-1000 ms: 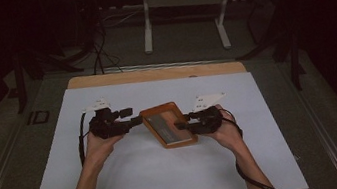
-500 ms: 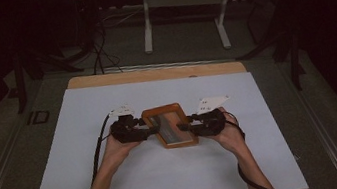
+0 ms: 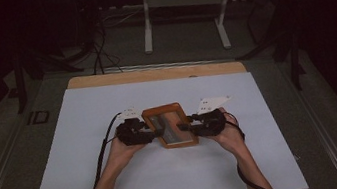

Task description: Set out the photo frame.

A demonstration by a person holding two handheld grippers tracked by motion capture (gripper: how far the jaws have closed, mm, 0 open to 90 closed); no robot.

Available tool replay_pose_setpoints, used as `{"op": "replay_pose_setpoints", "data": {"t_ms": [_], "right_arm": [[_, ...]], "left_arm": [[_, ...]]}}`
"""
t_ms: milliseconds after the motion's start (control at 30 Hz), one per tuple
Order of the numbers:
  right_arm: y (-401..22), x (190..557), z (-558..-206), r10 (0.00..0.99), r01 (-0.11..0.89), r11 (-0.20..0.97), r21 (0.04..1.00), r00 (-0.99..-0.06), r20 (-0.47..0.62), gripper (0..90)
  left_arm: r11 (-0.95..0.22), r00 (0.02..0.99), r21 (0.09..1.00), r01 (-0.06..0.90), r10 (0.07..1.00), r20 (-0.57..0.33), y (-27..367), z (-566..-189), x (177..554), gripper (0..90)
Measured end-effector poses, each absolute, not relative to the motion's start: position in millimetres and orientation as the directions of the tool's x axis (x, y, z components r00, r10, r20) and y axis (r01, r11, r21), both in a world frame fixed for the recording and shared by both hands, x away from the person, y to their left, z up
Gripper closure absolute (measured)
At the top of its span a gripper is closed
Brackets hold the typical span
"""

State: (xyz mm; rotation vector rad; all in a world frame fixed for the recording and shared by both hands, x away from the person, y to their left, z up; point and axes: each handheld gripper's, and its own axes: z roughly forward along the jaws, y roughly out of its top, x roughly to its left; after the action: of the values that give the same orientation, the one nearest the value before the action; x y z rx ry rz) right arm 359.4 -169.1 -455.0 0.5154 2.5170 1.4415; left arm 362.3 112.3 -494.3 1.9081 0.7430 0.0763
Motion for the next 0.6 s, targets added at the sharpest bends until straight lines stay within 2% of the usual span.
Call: {"op": "replay_pose_setpoints", "data": {"t_ms": [167, 433, 500, 533, 567, 600], "right_arm": [[-173, 355, -458, 0.425, 0.228, 0.441, 0.868, -0.905, 0.023, 67.5], [-185, 353, -466, 0.476, 0.289, 0.399, 0.870, -0.876, 0.073, 66.3], [-190, 354, -467, 0.493, 0.320, 0.387, 0.865, -0.864, 0.100, 66.3], [-192, 354, -469, 0.498, 0.330, 0.371, 0.868, -0.859, 0.113, 65.4], [-192, 354, -469, 0.498, 0.330, 0.371, 0.868, -0.859, 0.113, 65.4], [-192, 354, -470, 0.511, 0.341, 0.367, 0.865, -0.851, 0.118, 64.6]], "left_arm": [[-0.277, 0.791, 0.843, 0.462, 0.558, -0.250, 107, -490, 357, 48.1], [-0.251, 0.767, 0.850, 0.463, 0.595, -0.242, 107, -489, 355, 63.0], [-0.230, 0.757, 0.847, 0.479, 0.597, -0.266, 107, -490, 357, 63.6], [-0.225, 0.746, 0.849, 0.477, 0.615, -0.256, 108, -490, 356, 76.3], [-0.201, 0.735, 0.851, 0.485, 0.621, -0.273, 109, -491, 357, 76.3], [-0.182, 0.727, 0.852, 0.490, 0.625, -0.285, 110, -491, 358, 81.6]]}}
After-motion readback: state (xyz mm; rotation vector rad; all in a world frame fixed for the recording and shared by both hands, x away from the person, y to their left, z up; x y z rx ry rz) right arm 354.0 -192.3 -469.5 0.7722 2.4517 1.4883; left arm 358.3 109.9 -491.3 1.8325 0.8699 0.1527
